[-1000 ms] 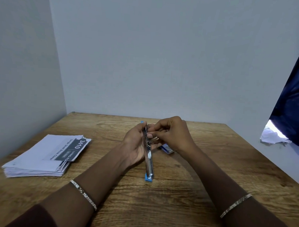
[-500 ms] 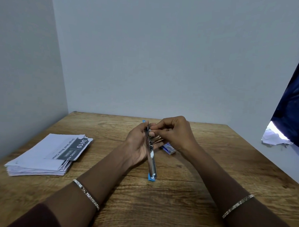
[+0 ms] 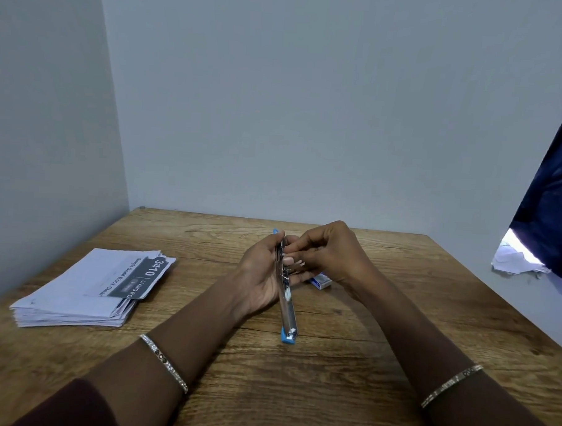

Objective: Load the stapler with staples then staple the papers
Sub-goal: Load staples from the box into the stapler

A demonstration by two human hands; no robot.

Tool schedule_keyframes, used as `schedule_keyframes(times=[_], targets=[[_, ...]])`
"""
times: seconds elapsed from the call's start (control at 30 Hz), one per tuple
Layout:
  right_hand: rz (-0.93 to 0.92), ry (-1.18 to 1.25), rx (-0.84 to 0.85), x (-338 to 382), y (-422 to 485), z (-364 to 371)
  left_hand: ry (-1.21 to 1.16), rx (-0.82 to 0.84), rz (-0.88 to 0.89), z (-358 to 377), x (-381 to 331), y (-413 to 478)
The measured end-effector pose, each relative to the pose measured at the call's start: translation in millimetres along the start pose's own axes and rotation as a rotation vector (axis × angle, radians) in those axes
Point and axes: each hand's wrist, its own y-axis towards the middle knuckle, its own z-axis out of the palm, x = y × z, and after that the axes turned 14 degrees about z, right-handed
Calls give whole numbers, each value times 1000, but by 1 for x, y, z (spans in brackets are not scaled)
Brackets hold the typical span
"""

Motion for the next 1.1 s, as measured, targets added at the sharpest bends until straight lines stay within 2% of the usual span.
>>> schedule_keyframes(times=[0.3,0.6,0.83,1.1], targets=[[16,-51,21,2,-1,1,-7,-67,-4,1,-2,2],[193,238,106,5,-10,0,15,51,-84,0,0,-2],[268,319,-49,9,-10,5,-35,44,-132,5,-1,-5],[127,91,-203,10,-13,15,-131,70,-142,4,-1,-6]])
